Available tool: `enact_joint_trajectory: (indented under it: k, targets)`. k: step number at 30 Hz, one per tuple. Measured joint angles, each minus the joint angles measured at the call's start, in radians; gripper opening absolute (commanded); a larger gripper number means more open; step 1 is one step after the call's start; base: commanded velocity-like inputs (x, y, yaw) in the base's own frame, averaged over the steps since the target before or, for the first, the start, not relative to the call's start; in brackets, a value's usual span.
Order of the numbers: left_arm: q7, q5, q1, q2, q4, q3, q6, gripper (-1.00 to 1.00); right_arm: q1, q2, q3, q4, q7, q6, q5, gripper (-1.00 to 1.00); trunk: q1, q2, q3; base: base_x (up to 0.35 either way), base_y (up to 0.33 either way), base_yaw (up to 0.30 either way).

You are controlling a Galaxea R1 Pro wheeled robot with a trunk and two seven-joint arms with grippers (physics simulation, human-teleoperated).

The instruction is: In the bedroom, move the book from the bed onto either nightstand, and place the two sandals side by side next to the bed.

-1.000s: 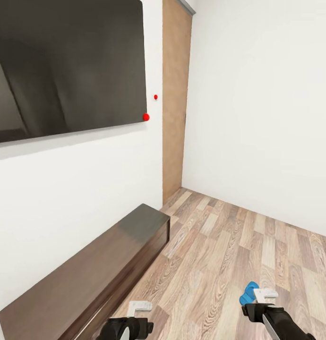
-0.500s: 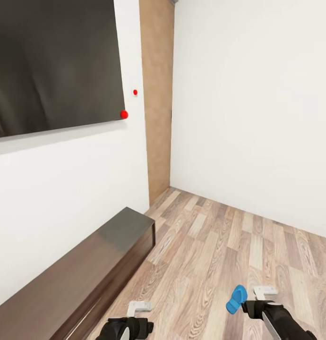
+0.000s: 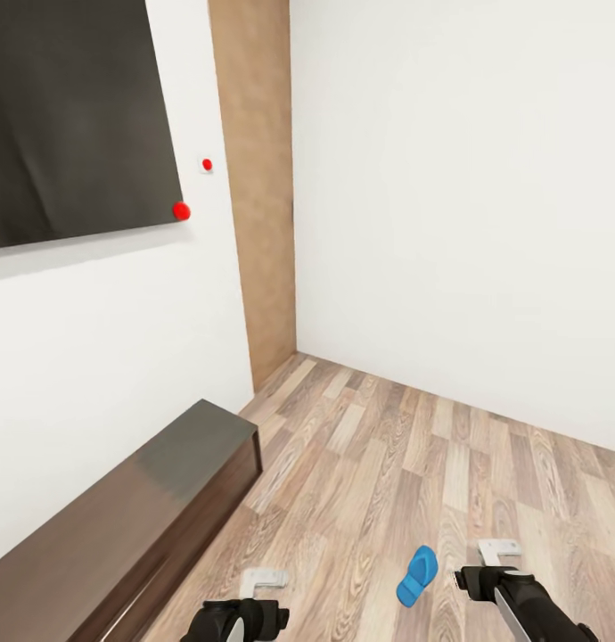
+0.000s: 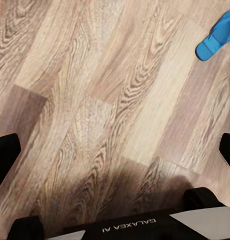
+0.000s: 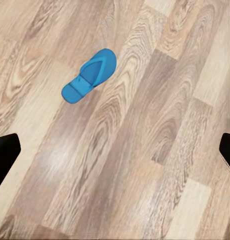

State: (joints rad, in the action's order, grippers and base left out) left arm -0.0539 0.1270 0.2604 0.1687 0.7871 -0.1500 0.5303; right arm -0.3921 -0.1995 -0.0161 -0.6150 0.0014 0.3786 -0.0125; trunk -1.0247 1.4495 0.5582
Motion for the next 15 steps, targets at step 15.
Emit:
enact_joint_trajectory:
  k: [15]
  targets:
    - [0.000,0.001,0.000,-0.003,0.001,0.002,0.000,1.00,0.001,0.003,0.001,0.000,0.000,0.000,0.005,1.00,0.000,0.000,0.022,0.149,-0.301,-0.110]
